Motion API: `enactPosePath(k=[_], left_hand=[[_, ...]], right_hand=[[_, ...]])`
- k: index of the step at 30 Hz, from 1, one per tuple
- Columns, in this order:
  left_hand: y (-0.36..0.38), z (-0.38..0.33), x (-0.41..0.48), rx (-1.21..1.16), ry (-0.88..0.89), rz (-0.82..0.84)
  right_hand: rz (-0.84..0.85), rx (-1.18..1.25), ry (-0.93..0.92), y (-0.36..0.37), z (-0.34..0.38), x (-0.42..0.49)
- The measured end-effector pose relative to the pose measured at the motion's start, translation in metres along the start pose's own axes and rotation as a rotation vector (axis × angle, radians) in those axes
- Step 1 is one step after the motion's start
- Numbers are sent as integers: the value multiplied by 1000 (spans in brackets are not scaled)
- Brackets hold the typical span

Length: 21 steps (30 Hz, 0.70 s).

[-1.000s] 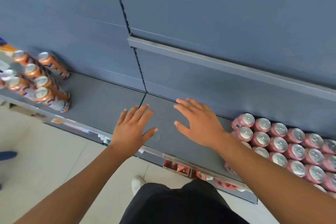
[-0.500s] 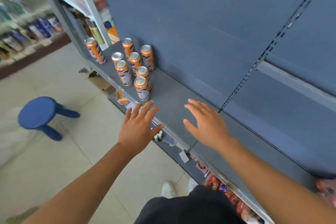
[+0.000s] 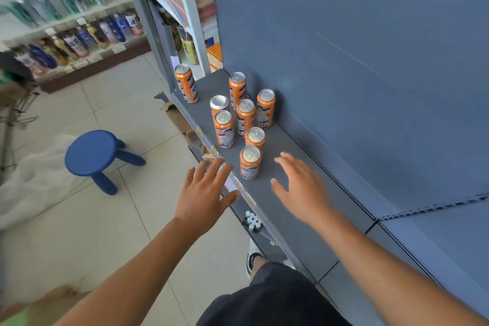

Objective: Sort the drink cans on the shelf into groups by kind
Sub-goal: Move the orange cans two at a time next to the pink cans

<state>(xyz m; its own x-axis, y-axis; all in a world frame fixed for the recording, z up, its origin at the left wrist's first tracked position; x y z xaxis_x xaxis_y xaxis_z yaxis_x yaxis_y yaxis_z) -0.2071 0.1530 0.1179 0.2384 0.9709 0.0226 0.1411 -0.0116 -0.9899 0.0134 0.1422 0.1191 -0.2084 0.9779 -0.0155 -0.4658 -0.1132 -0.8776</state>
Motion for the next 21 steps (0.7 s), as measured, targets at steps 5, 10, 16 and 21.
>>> enactPosePath(k=[5,10,16,21], left_hand=[[8,20,65,51,-11,76],[13,41,112,87,3,148],[31,75,154,106,86,194],[50,101,188,108,118,273]], right_hand=[[75,42,4,5,-13,59],[143,66,-2,5,-19,92],[260,159,133,21,-28,103],[295,186,341,45,-24,100]])
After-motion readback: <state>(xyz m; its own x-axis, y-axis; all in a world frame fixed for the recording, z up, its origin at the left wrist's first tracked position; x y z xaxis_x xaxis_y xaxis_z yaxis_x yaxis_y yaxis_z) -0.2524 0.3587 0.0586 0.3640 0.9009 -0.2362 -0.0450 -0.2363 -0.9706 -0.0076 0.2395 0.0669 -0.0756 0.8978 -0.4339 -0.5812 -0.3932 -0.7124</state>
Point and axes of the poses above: each hand's wrist, its own x-axis towards the middle knuckle, its own y-axis out of the palm, z = x × y, the point moved 5 cm from there along x, towards the middle knuckle, and after that the axes turned 10 degrees about -y, right-handed, at the moved point
